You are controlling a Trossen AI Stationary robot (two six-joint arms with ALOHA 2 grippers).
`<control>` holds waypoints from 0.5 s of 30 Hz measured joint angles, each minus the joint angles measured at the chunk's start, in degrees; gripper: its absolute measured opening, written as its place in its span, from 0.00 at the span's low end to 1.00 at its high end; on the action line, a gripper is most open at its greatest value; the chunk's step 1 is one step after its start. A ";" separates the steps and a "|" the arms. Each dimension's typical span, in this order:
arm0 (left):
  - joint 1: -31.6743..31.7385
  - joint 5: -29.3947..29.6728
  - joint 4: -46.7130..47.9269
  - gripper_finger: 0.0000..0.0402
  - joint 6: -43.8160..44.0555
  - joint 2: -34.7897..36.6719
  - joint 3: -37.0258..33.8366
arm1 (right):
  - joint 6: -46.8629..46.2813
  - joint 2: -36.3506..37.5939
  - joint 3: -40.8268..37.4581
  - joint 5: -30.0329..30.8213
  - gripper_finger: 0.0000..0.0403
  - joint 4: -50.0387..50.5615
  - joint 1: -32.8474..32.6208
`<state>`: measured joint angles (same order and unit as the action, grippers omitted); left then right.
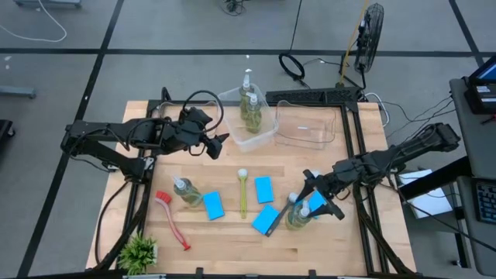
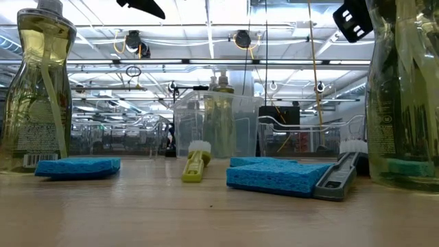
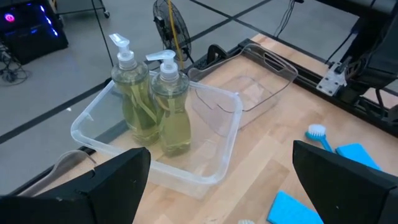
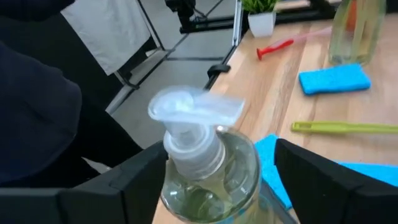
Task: Pick & Place Kitchen Sink Supplies
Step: Put the liquid dishwashing soap into the middle transparent bin
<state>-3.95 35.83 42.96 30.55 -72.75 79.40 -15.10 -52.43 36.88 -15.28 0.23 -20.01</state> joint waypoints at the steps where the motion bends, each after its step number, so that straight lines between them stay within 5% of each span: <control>1: 0.00 0.00 -0.02 0.98 -0.02 0.00 0.00 | -0.15 -0.57 0.00 -0.01 0.66 -0.06 0.00; 15: 0.00 0.02 0.00 0.98 0.00 -0.01 0.00 | -0.56 -2.22 0.00 0.28 0.54 -1.93 0.00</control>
<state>-3.95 35.86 42.96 30.55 -72.77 79.40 -15.66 -54.65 36.89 -15.00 -1.70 -20.01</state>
